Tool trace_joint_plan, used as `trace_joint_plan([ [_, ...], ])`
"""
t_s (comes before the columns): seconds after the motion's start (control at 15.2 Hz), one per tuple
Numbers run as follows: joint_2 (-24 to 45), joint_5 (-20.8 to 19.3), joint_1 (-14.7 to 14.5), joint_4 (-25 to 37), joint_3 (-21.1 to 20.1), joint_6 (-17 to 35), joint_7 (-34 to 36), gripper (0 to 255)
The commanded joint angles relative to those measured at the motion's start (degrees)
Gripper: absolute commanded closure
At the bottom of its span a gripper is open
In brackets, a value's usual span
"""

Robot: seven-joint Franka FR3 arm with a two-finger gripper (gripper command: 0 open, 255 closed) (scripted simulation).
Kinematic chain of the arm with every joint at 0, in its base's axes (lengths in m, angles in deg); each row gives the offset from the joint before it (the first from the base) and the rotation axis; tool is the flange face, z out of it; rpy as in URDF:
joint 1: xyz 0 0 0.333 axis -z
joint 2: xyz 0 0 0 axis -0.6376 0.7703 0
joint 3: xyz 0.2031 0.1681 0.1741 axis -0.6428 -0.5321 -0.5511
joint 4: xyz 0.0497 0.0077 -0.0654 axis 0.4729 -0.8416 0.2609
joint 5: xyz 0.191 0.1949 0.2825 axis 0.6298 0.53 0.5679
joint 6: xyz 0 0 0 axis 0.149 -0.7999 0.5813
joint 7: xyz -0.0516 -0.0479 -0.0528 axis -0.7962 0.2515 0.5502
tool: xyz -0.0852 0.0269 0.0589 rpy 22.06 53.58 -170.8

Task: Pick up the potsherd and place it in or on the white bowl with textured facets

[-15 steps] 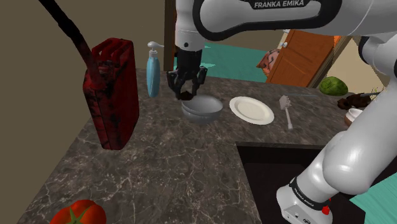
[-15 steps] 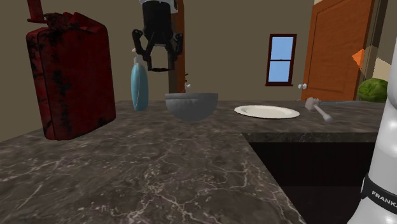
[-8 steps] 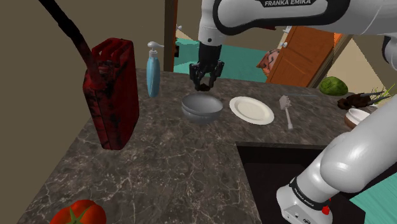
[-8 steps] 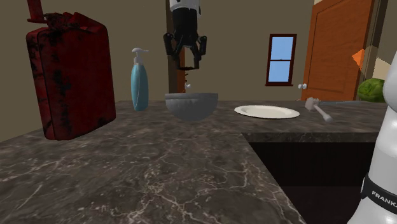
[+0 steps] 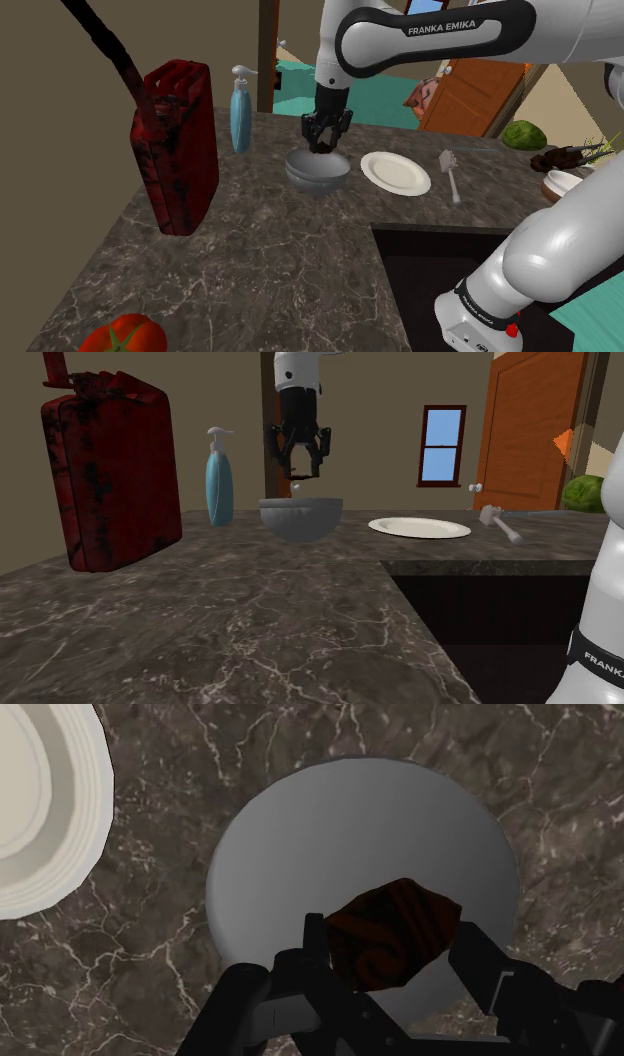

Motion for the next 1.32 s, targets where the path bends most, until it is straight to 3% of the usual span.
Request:
trace_joint_plan([
  [0.0,0.2,0.0,0.0,-1.3,0.0,1.4,0.0,255],
  [0.4,1.1,-0.3,-0.1,-4.7,-0.1,5.8,0.2,255],
  [0.86,1.1,-0.3,-0.1,-4.7,-0.1,5.8,0.2,255],
  [0.92,1.1,-0.3,-0.1,-4.7,-0.1,5.8,0.2,0],
  [1.25,1.1,-0.3,-0.1,-4.7,-0.1,5.8,0.2,0],
])
